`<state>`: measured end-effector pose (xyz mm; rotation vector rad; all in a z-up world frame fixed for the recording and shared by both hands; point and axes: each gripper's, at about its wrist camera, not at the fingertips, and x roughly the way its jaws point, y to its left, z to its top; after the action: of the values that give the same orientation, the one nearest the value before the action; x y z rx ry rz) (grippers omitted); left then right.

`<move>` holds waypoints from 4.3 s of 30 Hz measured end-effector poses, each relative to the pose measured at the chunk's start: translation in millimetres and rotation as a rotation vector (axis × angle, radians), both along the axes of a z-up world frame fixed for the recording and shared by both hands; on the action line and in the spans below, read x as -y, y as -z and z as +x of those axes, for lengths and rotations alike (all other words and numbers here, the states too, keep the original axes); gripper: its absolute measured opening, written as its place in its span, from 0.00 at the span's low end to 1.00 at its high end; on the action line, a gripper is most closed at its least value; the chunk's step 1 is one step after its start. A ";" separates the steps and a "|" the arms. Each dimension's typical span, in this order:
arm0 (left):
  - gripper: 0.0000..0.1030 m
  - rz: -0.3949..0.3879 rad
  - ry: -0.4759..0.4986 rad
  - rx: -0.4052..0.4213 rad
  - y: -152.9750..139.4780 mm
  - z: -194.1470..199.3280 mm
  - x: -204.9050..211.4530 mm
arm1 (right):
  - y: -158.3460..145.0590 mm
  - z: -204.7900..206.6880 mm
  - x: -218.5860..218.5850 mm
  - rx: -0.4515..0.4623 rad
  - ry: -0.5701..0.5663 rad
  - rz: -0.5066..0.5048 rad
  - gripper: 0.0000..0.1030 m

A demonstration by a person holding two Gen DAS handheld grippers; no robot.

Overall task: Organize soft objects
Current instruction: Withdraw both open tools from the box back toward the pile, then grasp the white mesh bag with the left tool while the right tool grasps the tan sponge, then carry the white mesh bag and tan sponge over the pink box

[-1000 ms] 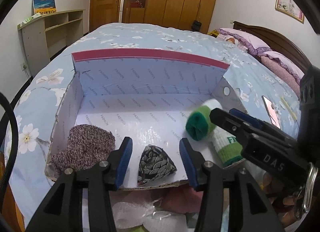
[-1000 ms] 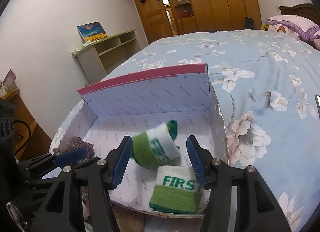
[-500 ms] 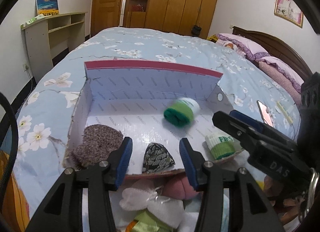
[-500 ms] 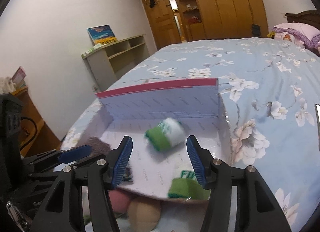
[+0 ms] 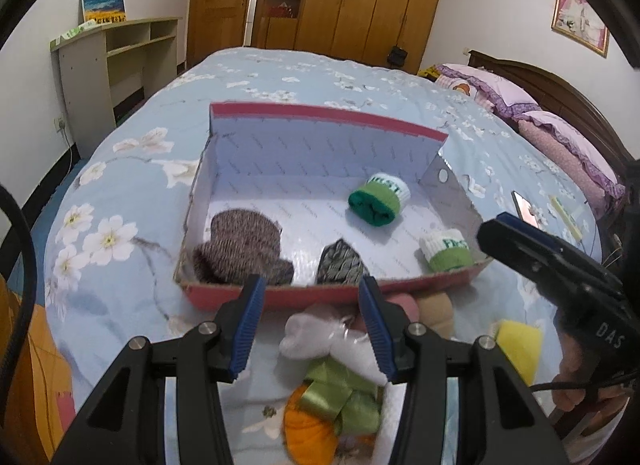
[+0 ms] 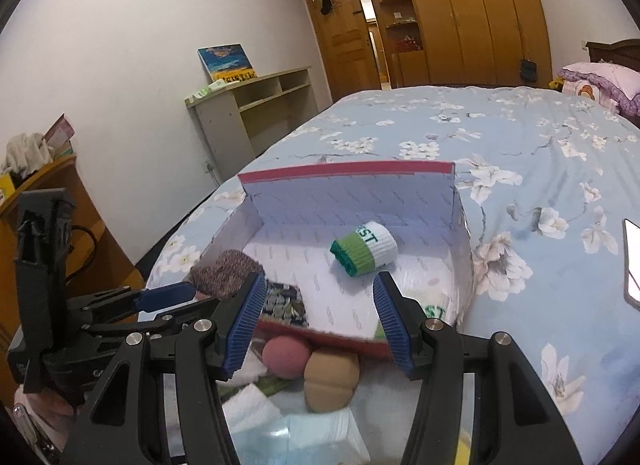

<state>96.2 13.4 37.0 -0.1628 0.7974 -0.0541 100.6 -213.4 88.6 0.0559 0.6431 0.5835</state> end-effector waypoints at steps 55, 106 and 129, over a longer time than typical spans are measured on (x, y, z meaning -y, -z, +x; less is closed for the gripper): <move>0.24 -0.076 0.029 -0.038 56.7 -8.6 7.4 | 79.0 -19.7 -6.0 -0.144 0.053 -0.041 0.32; 0.19 -0.022 0.038 0.226 -49.2 8.3 -1.0 | -19.1 -10.6 -20.7 0.069 0.103 -0.029 0.31; 0.20 -0.010 0.008 0.132 3.2 64.9 1.5 | 24.0 38.9 -9.3 0.049 0.203 -0.114 0.31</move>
<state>161.1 11.9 33.7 -0.1643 0.6666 -0.0757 139.5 -204.1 64.6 0.0003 0.6138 0.3507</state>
